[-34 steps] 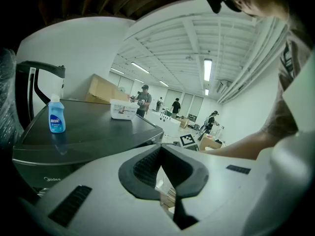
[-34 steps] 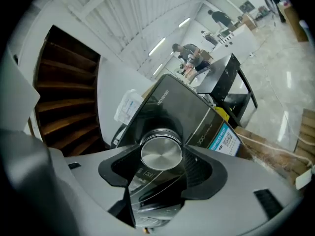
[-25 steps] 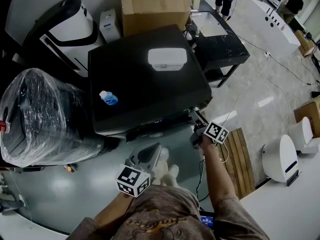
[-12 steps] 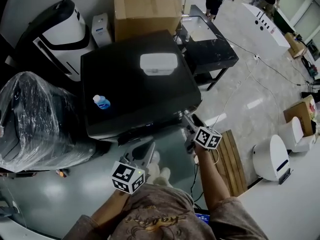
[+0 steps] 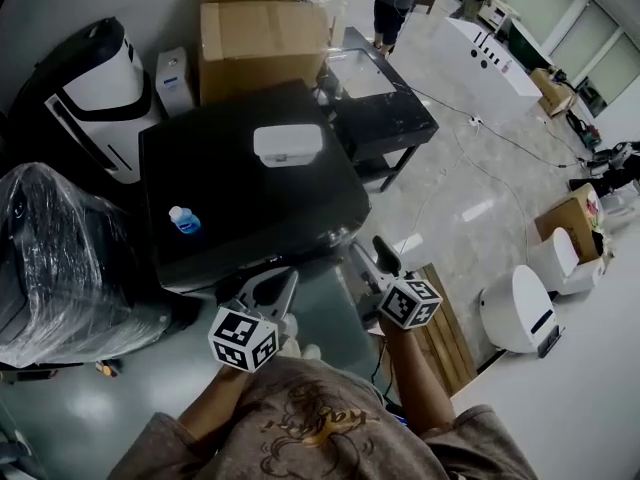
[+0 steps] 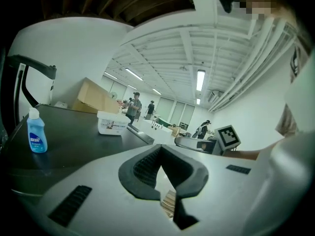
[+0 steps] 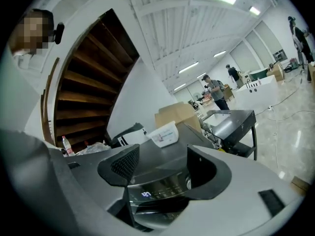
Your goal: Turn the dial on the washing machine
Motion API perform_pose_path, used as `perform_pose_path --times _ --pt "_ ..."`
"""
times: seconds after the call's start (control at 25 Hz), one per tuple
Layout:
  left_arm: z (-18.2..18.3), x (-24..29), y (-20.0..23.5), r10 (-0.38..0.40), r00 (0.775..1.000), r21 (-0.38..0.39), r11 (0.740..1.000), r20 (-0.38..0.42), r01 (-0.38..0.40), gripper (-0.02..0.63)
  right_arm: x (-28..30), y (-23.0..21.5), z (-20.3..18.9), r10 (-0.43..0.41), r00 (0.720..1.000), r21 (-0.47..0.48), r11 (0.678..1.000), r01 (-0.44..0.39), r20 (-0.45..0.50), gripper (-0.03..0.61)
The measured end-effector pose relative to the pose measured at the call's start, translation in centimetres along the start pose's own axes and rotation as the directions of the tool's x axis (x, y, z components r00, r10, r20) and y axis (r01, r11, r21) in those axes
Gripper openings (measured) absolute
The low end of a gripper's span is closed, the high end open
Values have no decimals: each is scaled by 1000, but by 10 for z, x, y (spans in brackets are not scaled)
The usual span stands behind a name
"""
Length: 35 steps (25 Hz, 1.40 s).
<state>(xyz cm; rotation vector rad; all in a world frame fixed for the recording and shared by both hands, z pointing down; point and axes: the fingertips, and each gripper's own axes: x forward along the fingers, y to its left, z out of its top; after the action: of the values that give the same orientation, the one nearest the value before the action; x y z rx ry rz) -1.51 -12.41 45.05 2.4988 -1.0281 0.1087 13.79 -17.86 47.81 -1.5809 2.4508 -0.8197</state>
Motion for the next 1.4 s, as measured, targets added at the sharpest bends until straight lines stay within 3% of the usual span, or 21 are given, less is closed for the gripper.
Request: perform_pose_path --times 0.32,0.52,0.6,0.76,1.4 --pt "20 13 -11 -66 998 28 997 7 66 -3 -52 52 18 33 999 -196 980 -31 9 270" --pt "25 19 -19 -94 996 67 993 5 94 -3 -72 61 13 0 1000 -245 969 7 26 253" --pt "27 21 -22 -101 995 83 992 7 100 -3 -79 61 15 -25 998 -251 967 38 57 124" --pt "32 22 -26 -110 994 103 989 12 108 -3 -89 59 19 -57 992 -239 967 84 116 2" --pt "-1 21 -27 -126 992 150 981 -4 125 -3 -91 46 -13 -131 984 -255 954 157 117 0"
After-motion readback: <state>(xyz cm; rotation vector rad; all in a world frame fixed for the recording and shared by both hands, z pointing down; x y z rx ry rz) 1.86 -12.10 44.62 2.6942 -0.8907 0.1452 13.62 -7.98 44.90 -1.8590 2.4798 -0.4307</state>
